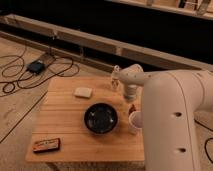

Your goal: Place the pepper in the ceramic bowl

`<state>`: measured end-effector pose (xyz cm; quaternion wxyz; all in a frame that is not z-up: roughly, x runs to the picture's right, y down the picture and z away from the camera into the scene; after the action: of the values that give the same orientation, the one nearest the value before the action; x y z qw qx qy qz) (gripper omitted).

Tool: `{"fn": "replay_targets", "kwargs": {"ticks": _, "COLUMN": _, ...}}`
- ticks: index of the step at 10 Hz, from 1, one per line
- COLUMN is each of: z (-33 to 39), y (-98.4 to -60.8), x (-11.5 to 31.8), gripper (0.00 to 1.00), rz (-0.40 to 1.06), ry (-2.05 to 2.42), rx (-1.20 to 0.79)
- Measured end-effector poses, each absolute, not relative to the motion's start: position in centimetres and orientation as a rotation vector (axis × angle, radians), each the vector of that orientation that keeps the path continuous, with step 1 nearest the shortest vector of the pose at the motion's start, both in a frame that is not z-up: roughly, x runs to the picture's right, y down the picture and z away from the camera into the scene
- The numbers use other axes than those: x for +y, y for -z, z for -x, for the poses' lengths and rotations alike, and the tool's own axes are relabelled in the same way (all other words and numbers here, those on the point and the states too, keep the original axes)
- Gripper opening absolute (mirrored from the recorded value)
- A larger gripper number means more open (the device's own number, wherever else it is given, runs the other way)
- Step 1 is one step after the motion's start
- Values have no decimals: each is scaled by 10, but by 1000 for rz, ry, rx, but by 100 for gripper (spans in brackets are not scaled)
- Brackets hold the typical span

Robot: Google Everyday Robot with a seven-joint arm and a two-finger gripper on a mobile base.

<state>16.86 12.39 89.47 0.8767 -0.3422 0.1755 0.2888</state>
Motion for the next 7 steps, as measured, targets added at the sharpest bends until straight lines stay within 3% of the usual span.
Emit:
{"fn": "replay_targets", "kwargs": {"ticks": 5, "z": -176, "y": -905, "x": 137, "gripper": 78, "rz": 737, "ry": -650, "rx": 333}}
{"fn": "replay_targets", "kwargs": {"ticks": 6, "z": -177, "y": -907, "x": 139, "gripper": 74, "rz": 740, "ry": -652, "rx": 330}}
{"fn": "replay_targets", "kwargs": {"ticks": 7, "z": -177, "y": -909, "x": 140, "gripper": 62, "rz": 745, "ry": -653, "rx": 323}}
